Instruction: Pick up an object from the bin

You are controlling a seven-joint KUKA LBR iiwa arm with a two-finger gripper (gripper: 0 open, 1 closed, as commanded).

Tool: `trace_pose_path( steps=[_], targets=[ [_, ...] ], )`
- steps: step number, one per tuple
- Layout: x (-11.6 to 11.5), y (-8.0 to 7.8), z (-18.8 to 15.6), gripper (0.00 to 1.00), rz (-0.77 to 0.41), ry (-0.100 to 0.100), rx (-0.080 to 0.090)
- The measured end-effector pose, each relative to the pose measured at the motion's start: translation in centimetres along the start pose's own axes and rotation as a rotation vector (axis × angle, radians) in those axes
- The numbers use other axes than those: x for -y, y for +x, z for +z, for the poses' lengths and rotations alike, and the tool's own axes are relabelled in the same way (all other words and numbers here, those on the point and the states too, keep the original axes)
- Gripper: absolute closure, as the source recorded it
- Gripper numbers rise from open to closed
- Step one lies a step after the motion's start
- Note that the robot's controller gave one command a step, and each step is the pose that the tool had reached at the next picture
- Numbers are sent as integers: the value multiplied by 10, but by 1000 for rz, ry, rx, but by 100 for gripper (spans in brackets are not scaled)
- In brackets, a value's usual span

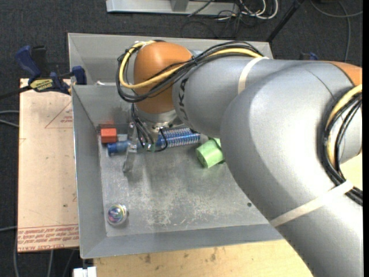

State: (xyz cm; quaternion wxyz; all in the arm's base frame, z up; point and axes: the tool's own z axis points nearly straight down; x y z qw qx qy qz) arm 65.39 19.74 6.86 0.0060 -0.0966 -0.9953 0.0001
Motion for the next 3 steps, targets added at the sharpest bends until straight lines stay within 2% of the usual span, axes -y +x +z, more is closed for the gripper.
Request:
trace_pose_path(
  steps=[1, 2, 3],
  targets=[
    [1, -3, -2, 100, 2, -3, 14],
    [63, 33, -3, 100, -234, -2, 16],
    [46, 43, -143, 100, -277, -4, 22]
  ],
)
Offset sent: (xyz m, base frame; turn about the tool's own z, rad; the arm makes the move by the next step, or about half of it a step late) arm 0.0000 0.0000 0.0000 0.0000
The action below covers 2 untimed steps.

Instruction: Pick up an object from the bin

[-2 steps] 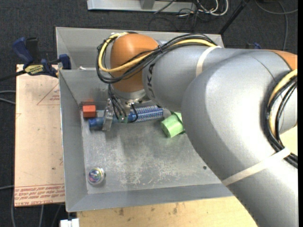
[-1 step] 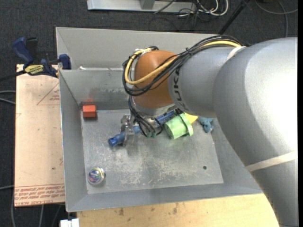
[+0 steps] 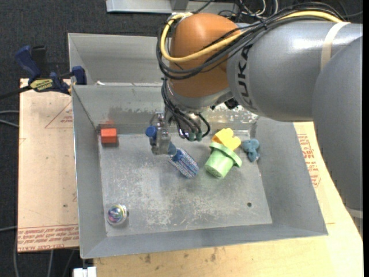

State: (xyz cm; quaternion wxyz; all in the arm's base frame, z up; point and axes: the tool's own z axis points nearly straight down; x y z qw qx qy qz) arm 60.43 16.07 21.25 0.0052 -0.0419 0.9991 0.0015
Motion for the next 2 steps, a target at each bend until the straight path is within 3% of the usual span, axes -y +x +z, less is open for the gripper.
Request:
trace_pose_path(
  steps=[1, 2],
  targets=[
    [5, 57, 42, 100, -93, 2, -17],
    [5, 54, 39, 0, -92, 1, -10]
  ],
)
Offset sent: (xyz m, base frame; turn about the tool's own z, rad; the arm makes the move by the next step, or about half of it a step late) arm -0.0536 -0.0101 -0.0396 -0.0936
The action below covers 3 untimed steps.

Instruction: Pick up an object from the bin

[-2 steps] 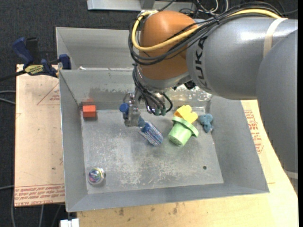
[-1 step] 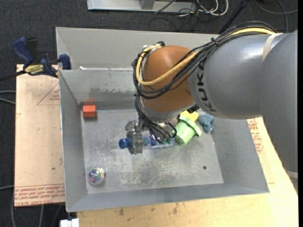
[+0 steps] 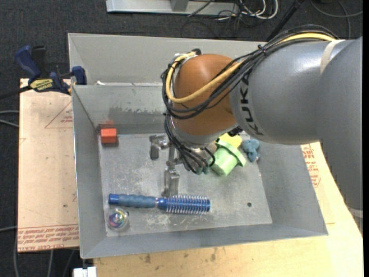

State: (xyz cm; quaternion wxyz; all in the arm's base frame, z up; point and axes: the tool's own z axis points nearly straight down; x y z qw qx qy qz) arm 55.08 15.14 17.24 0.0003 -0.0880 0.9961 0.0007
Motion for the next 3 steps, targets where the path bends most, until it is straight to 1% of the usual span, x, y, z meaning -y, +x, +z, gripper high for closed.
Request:
trace_pose_path(
  steps=[1, 2, 3],
  targets=[
    [-10, 56, 104, 0, 352, 1, -4],
    [-10, 55, 103, 100, 354, 0, -2],
    [-4, 66, -53, 100, 320, -1, 6]
  ],
)
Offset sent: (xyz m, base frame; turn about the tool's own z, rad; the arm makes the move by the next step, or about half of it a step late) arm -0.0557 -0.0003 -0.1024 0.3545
